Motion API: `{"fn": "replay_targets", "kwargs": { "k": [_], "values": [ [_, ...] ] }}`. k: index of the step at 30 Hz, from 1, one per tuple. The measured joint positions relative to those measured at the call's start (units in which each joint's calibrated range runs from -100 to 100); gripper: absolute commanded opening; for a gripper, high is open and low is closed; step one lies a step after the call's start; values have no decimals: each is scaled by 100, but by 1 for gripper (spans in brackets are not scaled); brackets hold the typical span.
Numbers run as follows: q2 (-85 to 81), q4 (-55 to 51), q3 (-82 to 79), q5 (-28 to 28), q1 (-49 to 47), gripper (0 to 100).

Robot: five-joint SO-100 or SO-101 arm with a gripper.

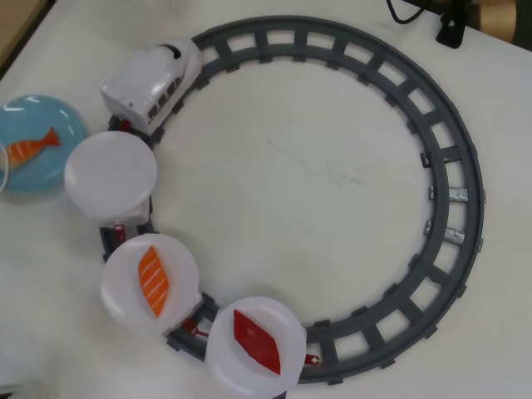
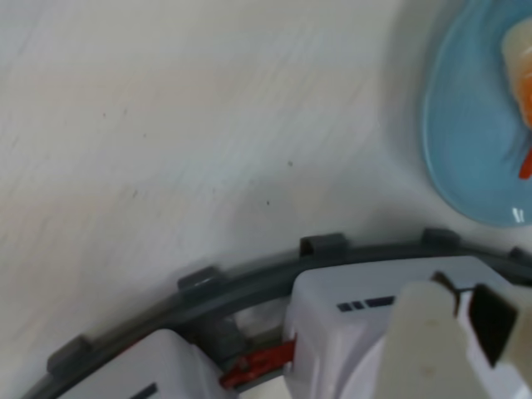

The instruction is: Pick up the sushi from the Shinkansen and put it on the blue dish

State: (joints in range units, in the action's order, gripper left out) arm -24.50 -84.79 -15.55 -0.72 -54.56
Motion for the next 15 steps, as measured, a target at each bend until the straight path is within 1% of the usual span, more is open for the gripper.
{"fn": "replay_targets", "kwargs": {
  "k": [7, 15],
  "values": [
    [-1906, 899, -2534, 5, 8, 3],
    [-3264, 1756, -4739, 5, 8, 3]
  ]
}}
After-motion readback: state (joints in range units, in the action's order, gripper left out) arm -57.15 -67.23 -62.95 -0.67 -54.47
